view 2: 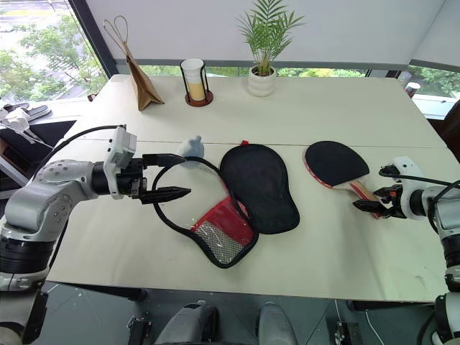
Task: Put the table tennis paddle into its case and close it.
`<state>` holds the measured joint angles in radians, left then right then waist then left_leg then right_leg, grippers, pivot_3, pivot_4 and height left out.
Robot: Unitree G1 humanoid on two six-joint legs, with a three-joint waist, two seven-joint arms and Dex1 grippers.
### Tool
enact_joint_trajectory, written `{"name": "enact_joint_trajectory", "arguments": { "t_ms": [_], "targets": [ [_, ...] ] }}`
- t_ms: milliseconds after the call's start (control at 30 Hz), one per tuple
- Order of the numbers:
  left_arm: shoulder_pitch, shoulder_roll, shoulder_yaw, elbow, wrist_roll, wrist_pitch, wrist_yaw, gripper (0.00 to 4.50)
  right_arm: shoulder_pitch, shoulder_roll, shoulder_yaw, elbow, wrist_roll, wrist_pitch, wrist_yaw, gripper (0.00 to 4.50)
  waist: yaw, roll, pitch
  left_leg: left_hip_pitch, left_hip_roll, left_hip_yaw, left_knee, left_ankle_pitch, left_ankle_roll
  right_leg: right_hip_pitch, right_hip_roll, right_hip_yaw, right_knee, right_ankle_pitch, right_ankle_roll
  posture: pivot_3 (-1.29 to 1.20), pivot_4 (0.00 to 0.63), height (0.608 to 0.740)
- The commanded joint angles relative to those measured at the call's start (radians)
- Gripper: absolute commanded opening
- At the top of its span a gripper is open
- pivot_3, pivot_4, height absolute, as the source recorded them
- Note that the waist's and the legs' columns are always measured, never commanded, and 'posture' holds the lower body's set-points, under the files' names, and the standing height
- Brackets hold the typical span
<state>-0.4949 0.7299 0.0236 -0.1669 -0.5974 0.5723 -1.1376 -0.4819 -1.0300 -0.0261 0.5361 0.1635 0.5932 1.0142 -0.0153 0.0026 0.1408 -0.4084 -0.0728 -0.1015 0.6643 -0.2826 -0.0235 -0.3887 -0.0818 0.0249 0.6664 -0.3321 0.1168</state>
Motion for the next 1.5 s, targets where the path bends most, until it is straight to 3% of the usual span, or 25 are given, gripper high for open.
{"name": "enact_joint_trajectory", "arguments": {
  "t_ms": [33, 67, 100, 267, 467, 633, 800, 933, 1100, 1233, 1433, 1500],
  "targets": [
    [-0.02, 0.004, 0.007, -0.008, 0.007, -0.016, 0.001, 4.5, -0.017, 0.011, 0.006, 0.014, -0.011, -0.005, 0.016, 1.48, 0.0, 0.0, 0.0, 0.0, 0.0, 0.0, 0.0, 0.0, 0.0, 0.0, 0.0, 0.0, 0.0, 0.0, 0.0, 0.0, 0.15, 0.74],
    [-0.021, 0.003, 0.006, -0.007, 0.009, -0.017, 0.001, 4.5, -0.023, 0.012, 0.005, 0.018, -0.011, -0.004, 0.018, 1.02, 0.0, 0.0, 0.0, 0.0, 0.0, 0.0, 0.0, 0.0, 0.0, 0.0, 0.0, 0.0, 0.0, 0.0, 0.0, 0.0, 0.15, 0.74],
    [-0.021, 0.004, 0.006, -0.007, 0.009, -0.017, 0.002, 4.5, -0.029, 0.012, 0.003, 0.021, -0.01, -0.001, 0.021, 0.91, 0.0, 0.0, 0.0, 0.0, 0.0, 0.0, 0.0, 0.0, 0.0, 0.0, 0.0, 0.0, 0.0, 0.0, 0.0, 0.0, 0.15, 0.74],
    [-0.023, 0.003, 0.005, -0.001, 0.017, -0.023, 0.0, 4.5, -0.057, 0.014, -0.018, -0.026, 0.015, 0.042, 0.025, 0.92, 0.0, 0.0, 0.0, 0.0, 0.0, 0.0, 0.0, 0.0, 0.0, 0.0, 0.0, 0.0, 0.0, 0.0, 0.0, 0.0, 0.15, 0.74],
    [-0.032, 0.004, 0.013, 0.038, 0.034, -0.044, 0.0, 4.5, -0.089, 0.022, -0.085, -0.308, 0.086, 0.257, -0.054, 0.92, -0.002, 0.002, 0.001, 0.0, 0.0, 0.0, 0.0, 0.0, 0.0, -0.001, 0.0, 0.0, 0.0, 0.0, 0.0, 0.0, 0.15, 0.74],
    [-0.034, 0.007, 0.015, 0.063, 0.041, -0.058, -0.008, 4.5, -0.16, 0.097, -0.129, -0.631, 0.16, 0.604, -0.208, 0.92, 0.0, 0.002, 0.001, -0.001, 0.0, 0.0, -0.001, 0.0, 0.0, -0.002, 0.0, 0.0, 0.0, 0.0, 0.0, 0.0, 0.15, 0.74],
    [-0.052, 0.007, 0.014, 0.106, 0.054, -0.073, -0.018, 4.5, -0.274, 0.258, -0.045, -0.886, 0.145, 0.97, -0.419, 0.92, 0.001, 0.002, 0.001, -0.001, 0.0, 0.0, -0.001, 0.0, 0.0, -0.003, 0.0, 0.0, 0.001, 0.0, 0.0, 0.0, 0.15, 0.74],
    [-0.068, 0.009, 0.002, 0.135, 0.069, -0.085, -0.038, 4.5, -0.27, 0.365, -0.001, -0.929, 0.222, 1.021, -0.589, 0.92, 0.006, 0.002, 0.001, -0.001, -0.001, -0.001, -0.001, 0.0, 0.0, -0.003, -0.001, 0.0, 0.001, 0.0, 0.0, 0.0, 0.15, 0.74],
    [-0.083, 0.004, -0.012, 0.156, 0.086, -0.094, -0.061, 4.5, -0.263, 0.423, 0.01, -0.901, 0.467, 1.021, -0.875, 0.92, -0.002, 0.002, 0.001, -0.002, -0.002, -0.001, -0.001, 0.0, 0.0, -0.003, -0.002, 0.0, 0.001, 0.0, 0.0, 0.0, 0.15, 0.74],
    [-0.095, -0.002, -0.02, 0.172, 0.097, -0.099, -0.071, 4.5, -0.316, 0.506, -0.004, -0.773, 0.734, 1.021, -1.24, 0.92, -0.016, 0.002, 0.001, -0.002, -0.001, -0.001, -0.001, 0.0, 0.0, -0.004, -0.002, -0.001, 0.002, 0.0, 0.0, 0.0, 0.15, 0.74],
    [-0.108, -0.008, -0.029, 0.189, 0.106, -0.104, -0.082, 4.5, -0.411, 0.552, 0.009, -0.518, 1.256, 1.021, -1.824, 0.92, -0.03, 0.002, 0.001, -0.002, -0.001, -0.001, -0.001, 0.001, -0.001, -0.004, -0.002, -0.001, 0.004, 0.0, 0.0, 0.0, 0.15, 0.74],
    [-0.111, -0.01, -0.029, 0.19, 0.108, -0.103, -0.084, 4.5, -0.432, 0.486, 0.11, -0.467, 1.543, 0.937, -2.028, 0.92, -0.031, 0.002, 0.001, -0.002, -0.001, -0.001, -0.001, 0.001, -0.001, -0.004, -0.002, -0.002, 0.004, 0.0, 0.0, 0.0, 0.15, 0.74]
  ]
}}
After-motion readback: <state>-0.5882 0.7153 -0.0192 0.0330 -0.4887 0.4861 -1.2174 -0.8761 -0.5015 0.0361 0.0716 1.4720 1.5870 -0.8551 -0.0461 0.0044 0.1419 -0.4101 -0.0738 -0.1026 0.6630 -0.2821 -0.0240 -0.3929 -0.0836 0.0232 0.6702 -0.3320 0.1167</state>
